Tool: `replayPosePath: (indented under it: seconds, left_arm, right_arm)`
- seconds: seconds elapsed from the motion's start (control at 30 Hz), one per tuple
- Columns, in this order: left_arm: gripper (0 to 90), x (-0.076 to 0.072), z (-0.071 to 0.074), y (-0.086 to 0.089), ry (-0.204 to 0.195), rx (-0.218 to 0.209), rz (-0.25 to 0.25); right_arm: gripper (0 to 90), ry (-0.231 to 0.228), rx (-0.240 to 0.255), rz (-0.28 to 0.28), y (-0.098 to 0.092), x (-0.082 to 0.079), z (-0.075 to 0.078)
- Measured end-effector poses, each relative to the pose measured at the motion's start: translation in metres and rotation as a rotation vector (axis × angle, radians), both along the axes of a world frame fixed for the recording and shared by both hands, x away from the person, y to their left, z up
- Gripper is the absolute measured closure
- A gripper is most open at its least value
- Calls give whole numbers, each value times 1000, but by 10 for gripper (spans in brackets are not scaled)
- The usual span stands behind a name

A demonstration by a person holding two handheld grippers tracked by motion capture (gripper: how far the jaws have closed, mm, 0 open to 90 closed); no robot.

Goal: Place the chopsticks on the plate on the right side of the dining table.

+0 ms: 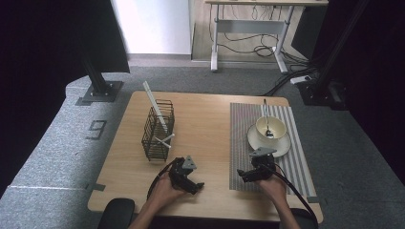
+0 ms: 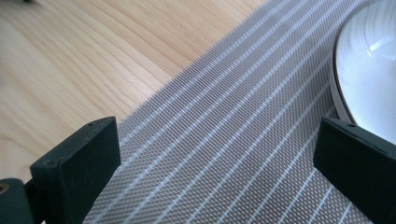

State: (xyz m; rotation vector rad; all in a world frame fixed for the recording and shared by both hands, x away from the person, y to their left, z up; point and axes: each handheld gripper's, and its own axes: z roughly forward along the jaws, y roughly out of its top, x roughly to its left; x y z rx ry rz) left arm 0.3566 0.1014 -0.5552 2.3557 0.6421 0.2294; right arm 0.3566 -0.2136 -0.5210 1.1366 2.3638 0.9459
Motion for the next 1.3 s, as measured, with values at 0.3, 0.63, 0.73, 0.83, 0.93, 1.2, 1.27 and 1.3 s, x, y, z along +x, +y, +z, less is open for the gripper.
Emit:
replayPosePath:
  seconds: [0.3,0.63,0.73,0.83,0.93,1.2,1.27,1.3]
  left_arm:
    - [0,0,0,0,2,0,0]
    - [0,0,0,0,2,-3,0]
    - [0,0,0,-1,2,-3,1]
    - [0,0,0,-1,2,-1,2]
    - [0,0,0,-1,2,-1,5]
    - [0,0,0,-1,4,-2,7]
    - [0,0,0,-1,3,-2,6]
    - [0,0,0,-1,4,-2,7]
  right_arm:
    - [1,-12,46,85,20,1,35]
    - [20,22,107,150,46,12,64]
    - [20,14,101,172,56,16,72]
    - [17,12,100,194,66,20,80]
    - [17,24,113,211,76,24,88]
    - [13,-1,130,281,109,32,111]
    - [9,-7,140,302,117,35,116]
    - [3,-6,145,310,121,36,118]
